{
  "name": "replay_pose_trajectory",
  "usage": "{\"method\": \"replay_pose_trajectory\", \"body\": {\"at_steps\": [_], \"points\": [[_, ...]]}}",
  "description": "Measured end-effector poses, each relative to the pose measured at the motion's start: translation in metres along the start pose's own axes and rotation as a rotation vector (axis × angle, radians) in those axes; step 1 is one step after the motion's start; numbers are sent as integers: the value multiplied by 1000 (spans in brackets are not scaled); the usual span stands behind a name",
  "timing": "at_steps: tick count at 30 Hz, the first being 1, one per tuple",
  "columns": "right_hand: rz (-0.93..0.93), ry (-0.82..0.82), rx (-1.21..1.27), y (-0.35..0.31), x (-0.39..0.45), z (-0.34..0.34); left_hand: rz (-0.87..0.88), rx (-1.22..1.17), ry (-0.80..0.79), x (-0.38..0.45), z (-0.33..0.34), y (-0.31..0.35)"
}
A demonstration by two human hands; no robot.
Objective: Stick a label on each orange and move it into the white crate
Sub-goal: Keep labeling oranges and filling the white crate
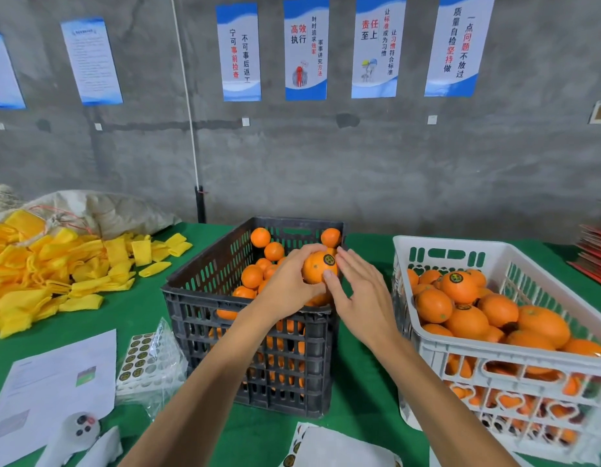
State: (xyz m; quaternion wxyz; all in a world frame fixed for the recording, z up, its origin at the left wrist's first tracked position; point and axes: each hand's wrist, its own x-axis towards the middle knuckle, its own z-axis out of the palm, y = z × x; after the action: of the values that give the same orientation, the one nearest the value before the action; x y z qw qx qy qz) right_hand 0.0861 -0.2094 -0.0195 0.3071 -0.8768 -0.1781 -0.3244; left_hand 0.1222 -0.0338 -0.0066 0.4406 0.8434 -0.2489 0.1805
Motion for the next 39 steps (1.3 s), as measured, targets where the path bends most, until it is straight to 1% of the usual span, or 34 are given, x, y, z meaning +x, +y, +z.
{"method": "replay_pose_trajectory", "body": {"at_steps": [2, 3, 5, 6, 7, 9, 11, 12, 15, 17, 19, 21, 23, 24, 25, 28, 32, 34, 37, 39], "points": [[54, 7, 27, -2, 5, -8, 13, 3, 2, 9, 6, 11], [115, 34, 77, -3, 9, -14, 29, 19, -3, 15, 11, 19], [234, 102, 187, 2, 18, -31, 66, 47, -48, 32, 25, 38], [252, 138, 194, 10, 22, -42, 72, 18, -88, 40, 34, 49], [239, 175, 147, 19, 25, -53, 68, -43, -136, 49, 43, 60], [170, 266, -40, 42, 26, -77, 61, -105, -213, 65, 56, 74], [150, 328, -232, 70, 27, -98, 39, -12, -251, 82, 58, 73], [164, 322, -305, 83, 28, -106, 8, 48, -259, 88, 53, 67], [228, 199, -437, 111, 38, -116, -133, 225, -208, 99, 22, 30], [203, 147, -420, 111, 47, -108, -275, 405, -207, 98, -10, -7], [136, 116, -336, 98, 57, -87, -526, 478, -319, 94, -47, -45], [74, 81, -241, 72, 71, -57, -803, 443, -492, 88, -82, -72], [26, 35, -135, 44, 81, -25, -982, 499, -660, 83, -103, -88], [-2, -1, -92, 30, 88, -5, -1026, 519, -718, 82, -109, -95], [-32, -51, -71, 16, 95, 14, -1047, 505, -744, 85, -113, -103], [-109, -235, -97, -10, 115, 65, -1047, 476, -726, 95, -110, -122], [-55, -438, -201, -5, 130, 99, -936, 593, -674, 121, -93, -145], [-22, -468, -205, 4, 130, 105, -932, 634, -673, 131, -84, -159], [-15, -449, -171, 9, 127, 108, -963, 765, -741, 138, -68, -184], [-13, -455, -166, 8, 127, 108, -925, 829, -761, 141, -59, -191]]}}
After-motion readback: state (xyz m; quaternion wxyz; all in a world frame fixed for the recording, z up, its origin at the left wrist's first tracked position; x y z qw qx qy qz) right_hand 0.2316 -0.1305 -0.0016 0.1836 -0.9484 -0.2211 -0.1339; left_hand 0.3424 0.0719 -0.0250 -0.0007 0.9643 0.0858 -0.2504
